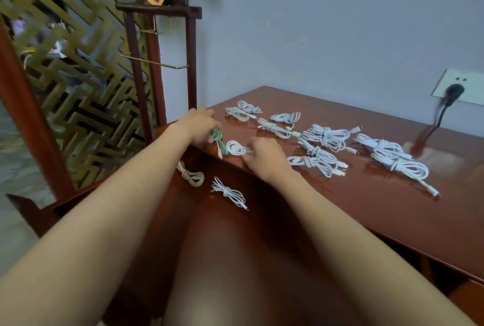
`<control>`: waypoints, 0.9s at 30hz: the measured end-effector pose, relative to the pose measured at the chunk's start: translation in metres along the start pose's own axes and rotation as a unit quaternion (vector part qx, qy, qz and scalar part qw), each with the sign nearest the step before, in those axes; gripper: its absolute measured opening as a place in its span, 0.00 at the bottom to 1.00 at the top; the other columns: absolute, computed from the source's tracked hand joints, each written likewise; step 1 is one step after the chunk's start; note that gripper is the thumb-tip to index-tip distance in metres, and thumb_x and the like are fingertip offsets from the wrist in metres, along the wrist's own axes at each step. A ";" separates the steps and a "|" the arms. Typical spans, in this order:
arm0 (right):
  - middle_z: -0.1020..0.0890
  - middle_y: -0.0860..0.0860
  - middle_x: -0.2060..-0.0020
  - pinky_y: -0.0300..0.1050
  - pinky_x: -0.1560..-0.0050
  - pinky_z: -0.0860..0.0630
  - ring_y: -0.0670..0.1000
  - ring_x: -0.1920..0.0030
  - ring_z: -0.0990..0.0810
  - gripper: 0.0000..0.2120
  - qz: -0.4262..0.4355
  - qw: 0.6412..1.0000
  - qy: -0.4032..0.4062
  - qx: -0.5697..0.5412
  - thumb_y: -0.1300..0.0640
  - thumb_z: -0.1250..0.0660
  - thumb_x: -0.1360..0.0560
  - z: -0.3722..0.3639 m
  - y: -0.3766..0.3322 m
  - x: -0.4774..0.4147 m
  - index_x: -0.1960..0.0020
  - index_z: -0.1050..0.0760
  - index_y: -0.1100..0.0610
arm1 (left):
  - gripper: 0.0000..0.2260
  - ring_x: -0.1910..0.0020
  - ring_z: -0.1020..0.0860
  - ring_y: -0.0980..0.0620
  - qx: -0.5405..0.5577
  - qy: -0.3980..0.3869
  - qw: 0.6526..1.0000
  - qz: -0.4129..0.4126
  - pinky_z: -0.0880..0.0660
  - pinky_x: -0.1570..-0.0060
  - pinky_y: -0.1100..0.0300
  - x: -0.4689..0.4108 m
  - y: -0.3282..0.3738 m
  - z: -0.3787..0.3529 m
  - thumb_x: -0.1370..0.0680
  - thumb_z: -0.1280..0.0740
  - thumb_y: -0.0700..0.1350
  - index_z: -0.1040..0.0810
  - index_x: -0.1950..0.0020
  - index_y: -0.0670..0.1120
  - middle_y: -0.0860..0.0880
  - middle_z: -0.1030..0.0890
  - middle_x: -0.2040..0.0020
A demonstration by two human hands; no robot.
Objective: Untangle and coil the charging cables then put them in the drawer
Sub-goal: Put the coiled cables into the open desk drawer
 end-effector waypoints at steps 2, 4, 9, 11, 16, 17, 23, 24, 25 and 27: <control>0.21 0.60 0.46 0.48 0.47 0.28 0.62 0.44 0.25 0.14 -0.005 1.000 0.001 -0.018 0.59 0.38 0.27 0.001 -0.005 0.007 0.43 0.25 0.62 | 0.16 0.36 0.33 0.45 -0.005 -0.001 1.000 -0.005 0.37 0.41 0.54 0.006 -0.003 -0.001 0.24 0.34 0.45 0.27 0.36 0.51 0.46 0.30 0.37; 0.21 0.59 0.48 0.47 0.50 0.29 0.61 0.45 0.25 0.14 -0.002 0.999 0.006 -0.033 0.58 0.37 0.28 0.003 -0.009 0.015 0.44 0.26 0.62 | 0.12 0.40 0.30 0.45 0.049 -0.018 0.999 -0.008 0.35 0.45 0.54 0.014 -0.007 -0.005 0.24 0.34 0.43 0.26 0.41 0.48 0.46 0.26 0.41; 0.22 0.57 0.49 0.44 0.56 0.35 0.59 0.48 0.25 0.13 0.041 0.997 0.026 -0.053 0.59 0.37 0.29 0.000 -0.023 0.039 0.45 0.28 0.60 | 0.05 0.53 0.32 0.50 0.125 -0.011 0.991 -0.041 0.35 0.52 0.56 0.046 -0.009 -0.006 0.25 0.34 0.41 0.24 0.50 0.46 0.47 0.23 0.55; 0.23 0.56 0.50 0.44 0.57 0.37 0.58 0.48 0.26 0.12 0.070 0.997 0.016 -0.041 0.60 0.37 0.28 -0.008 -0.032 0.049 0.46 0.28 0.60 | 0.03 0.54 0.30 0.49 0.126 -0.036 0.990 -0.057 0.32 0.49 0.53 0.059 -0.010 -0.016 0.25 0.34 0.40 0.23 0.53 0.47 0.47 0.22 0.56; 0.22 0.57 0.49 0.45 0.53 0.31 0.60 0.47 0.25 0.12 0.078 0.995 -0.052 -0.026 0.60 0.36 0.29 -0.041 -0.046 0.067 0.46 0.27 0.60 | 0.07 0.56 0.26 0.50 0.125 -0.127 0.982 -0.057 0.30 0.53 0.58 0.086 -0.012 -0.047 0.28 0.32 0.38 0.22 0.59 0.50 0.52 0.22 0.61; 0.22 0.58 0.48 0.45 0.53 0.30 0.60 0.46 0.25 0.12 0.068 0.995 -0.067 -0.026 0.60 0.36 0.29 -0.047 -0.046 0.070 0.46 0.27 0.60 | 0.06 0.55 0.25 0.50 0.116 -0.142 0.981 -0.056 0.31 0.53 0.59 0.088 -0.010 -0.052 0.28 0.32 0.38 0.21 0.57 0.48 0.50 0.21 0.60; 0.22 0.59 0.47 0.44 0.54 0.30 0.61 0.46 0.24 0.10 0.016 0.992 -0.126 -0.027 0.60 0.37 0.28 -0.068 -0.037 0.078 0.46 0.26 0.60 | 0.09 0.44 0.24 0.47 0.092 -0.202 0.974 -0.051 0.31 0.49 0.60 0.090 0.001 -0.080 0.27 0.32 0.38 0.20 0.47 0.45 0.46 0.20 0.47; 0.22 0.59 0.47 0.44 0.54 0.29 0.61 0.46 0.24 0.11 0.013 0.991 -0.132 -0.028 0.61 0.38 0.28 -0.071 -0.036 0.078 0.46 0.26 0.59 | 0.10 0.43 0.25 0.47 0.086 -0.213 0.972 -0.048 0.32 0.49 0.60 0.090 0.002 -0.083 0.27 0.32 0.38 0.20 0.47 0.44 0.46 0.20 0.46; 0.22 0.59 0.47 0.44 0.53 0.29 0.61 0.46 0.24 0.11 0.014 0.990 -0.138 -0.027 0.61 0.38 0.28 -0.073 -0.035 0.078 0.46 0.25 0.59 | 0.10 0.43 0.25 0.48 0.078 -0.222 0.971 -0.045 0.32 0.50 0.61 0.090 0.003 -0.084 0.26 0.32 0.38 0.20 0.46 0.44 0.46 0.20 0.45; 0.22 0.58 0.46 0.44 0.52 0.28 0.60 0.46 0.24 0.11 0.020 0.989 -0.146 -0.017 0.60 0.38 0.28 -0.074 -0.036 0.077 0.46 0.24 0.60 | 0.11 0.42 0.25 0.47 0.075 -0.227 0.970 -0.039 0.32 0.49 0.61 0.089 0.003 -0.085 0.26 0.32 0.38 0.20 0.45 0.44 0.46 0.20 0.44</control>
Point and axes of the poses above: each hand's wrist, its own x-axis away from the middle knuckle, its own z-axis out of the back of the hand, y = z × x, the point moved 8 cm from there along -x, towards the middle knuckle
